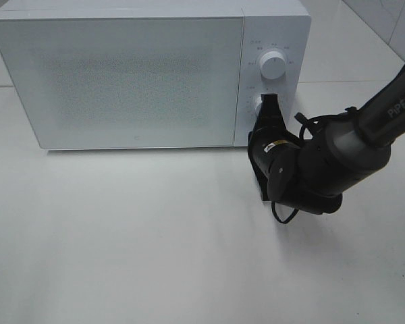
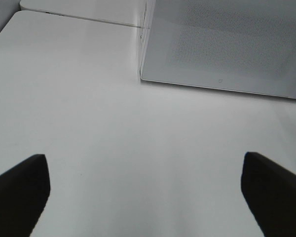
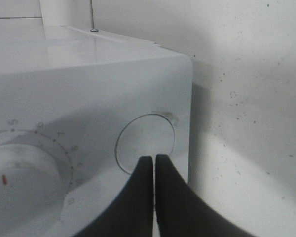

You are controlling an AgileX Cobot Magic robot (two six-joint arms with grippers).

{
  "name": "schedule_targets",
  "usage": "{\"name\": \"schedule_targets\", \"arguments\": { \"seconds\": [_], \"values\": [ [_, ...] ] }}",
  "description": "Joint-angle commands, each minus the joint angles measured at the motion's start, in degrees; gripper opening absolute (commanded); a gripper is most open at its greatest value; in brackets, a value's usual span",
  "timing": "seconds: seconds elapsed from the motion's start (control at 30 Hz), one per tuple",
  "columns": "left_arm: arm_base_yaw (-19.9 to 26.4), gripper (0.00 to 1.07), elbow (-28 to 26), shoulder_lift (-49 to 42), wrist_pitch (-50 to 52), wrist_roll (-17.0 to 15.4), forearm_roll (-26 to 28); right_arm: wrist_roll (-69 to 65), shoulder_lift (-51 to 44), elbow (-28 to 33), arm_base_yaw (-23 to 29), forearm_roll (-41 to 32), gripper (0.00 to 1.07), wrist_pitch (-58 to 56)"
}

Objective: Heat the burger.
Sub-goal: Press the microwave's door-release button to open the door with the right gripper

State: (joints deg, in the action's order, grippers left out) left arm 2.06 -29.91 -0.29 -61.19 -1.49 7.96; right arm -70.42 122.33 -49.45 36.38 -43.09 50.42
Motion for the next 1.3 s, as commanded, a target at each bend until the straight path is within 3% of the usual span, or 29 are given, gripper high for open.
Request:
{"name": "schedule_targets", "arguments": {
  "seconds": [0.03, 0.87, 1.3],
  "values": [
    [0.17, 0.98, 0.34, -1.09, 0.00, 0.11, 0.00, 0.40, 0.34, -0.92, -0.63, 0.52, 0.00, 0.17],
    [0.17, 0.98, 0.34, -1.09, 0.00, 0.11, 0.00, 1.89, 1.26, -3.32, -2.29, -1.03, 0.00, 1.95],
    [0.17, 0.98, 0.34, -1.09, 0.00, 0.11, 0.00, 1.89, 1.26, -3.55, -2.29, -3.55, 0.00, 8.88]
  ]
}}
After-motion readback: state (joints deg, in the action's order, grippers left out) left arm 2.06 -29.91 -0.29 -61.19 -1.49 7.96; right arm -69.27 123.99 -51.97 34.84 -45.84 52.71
